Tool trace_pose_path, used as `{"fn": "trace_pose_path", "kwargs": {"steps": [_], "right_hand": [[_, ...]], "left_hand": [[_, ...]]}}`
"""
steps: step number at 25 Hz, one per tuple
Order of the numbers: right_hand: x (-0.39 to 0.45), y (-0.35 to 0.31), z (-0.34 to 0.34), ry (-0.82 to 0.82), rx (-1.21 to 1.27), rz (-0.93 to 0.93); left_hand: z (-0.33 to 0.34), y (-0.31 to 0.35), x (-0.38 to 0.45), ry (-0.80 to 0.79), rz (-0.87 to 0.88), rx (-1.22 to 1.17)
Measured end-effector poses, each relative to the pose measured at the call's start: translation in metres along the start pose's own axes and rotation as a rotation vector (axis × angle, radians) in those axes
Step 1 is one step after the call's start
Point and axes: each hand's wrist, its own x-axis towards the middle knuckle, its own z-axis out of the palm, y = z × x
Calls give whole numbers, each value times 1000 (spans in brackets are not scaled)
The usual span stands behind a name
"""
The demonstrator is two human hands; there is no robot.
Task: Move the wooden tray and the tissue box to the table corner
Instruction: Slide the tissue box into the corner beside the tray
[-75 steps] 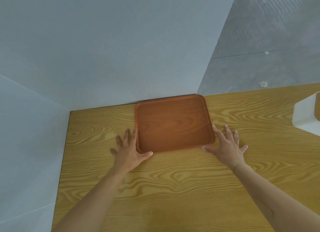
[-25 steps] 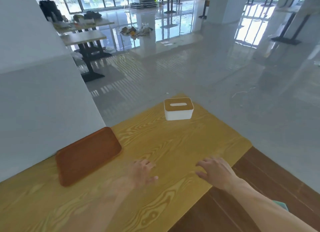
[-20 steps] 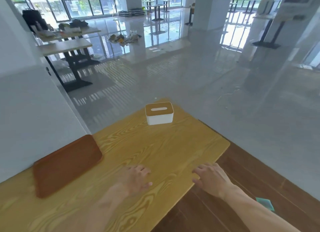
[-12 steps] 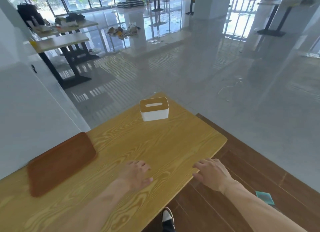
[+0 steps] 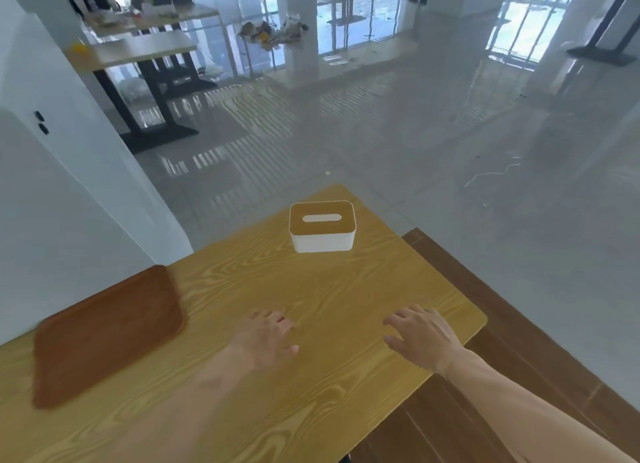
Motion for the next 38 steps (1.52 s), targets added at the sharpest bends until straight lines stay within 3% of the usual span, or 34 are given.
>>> {"fn": "trace_pose_path", "kwargs": {"steps": [9,15,20,24,28,33,38], "right_hand": [[143,32,-43,-9,40,29],[249,47,-64,6,7,-71],[312,52,-66,-122,-22,-104],[332,57,-59,-207,-23,-134],[331,58,-44,-141,-36,-164],[326,58,-49,-50,-34,-213],[291,59,-49,-91,-86,-279]], "left_hand": [[-65,-71,113,-6,-31,-1],[-118,-95,195,122,-7,-64],[-135,-100,248,-82,-29,-9],[-132,-98,272,-142,29,30],[-123,-91,275,-72,44,8],[-122,-78,262,-31,-6,-3],[-100,-42,223,-65,-91,-58]]}}
